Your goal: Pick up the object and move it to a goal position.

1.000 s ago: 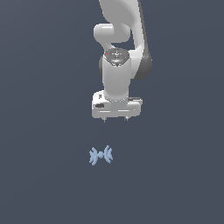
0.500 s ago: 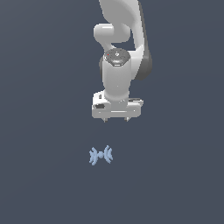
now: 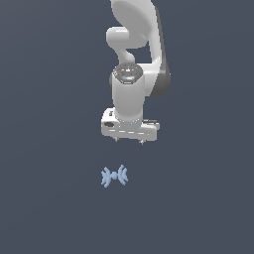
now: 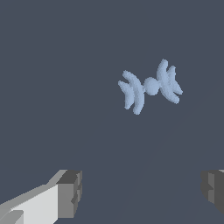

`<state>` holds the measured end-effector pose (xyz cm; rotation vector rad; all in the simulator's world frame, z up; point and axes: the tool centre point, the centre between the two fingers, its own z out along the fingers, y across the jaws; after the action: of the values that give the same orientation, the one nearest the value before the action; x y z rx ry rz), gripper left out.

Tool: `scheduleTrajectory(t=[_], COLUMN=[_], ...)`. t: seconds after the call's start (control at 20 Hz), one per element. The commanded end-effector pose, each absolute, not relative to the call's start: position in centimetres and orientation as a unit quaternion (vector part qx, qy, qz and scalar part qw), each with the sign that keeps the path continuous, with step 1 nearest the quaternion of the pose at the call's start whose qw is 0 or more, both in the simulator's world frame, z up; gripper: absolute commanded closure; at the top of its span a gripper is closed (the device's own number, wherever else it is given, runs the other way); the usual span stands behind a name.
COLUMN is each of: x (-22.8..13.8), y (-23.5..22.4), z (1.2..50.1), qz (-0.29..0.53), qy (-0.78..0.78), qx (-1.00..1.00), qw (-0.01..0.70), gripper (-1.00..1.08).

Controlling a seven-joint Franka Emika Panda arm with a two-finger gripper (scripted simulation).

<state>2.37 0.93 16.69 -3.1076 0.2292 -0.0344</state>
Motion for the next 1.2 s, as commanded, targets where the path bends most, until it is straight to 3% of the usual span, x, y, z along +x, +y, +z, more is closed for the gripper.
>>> scheduleTrajectory(t=[0.0, 1.15], x=[2.9, 8.2], y=[0.6, -3.3], z=[16.2, 10.9], qz=[-0.009, 0.003], qy=[0.107, 0.442], qx=[-0.994, -0.897], qw=[0.014, 0.012], gripper=[-0.92, -0.92])
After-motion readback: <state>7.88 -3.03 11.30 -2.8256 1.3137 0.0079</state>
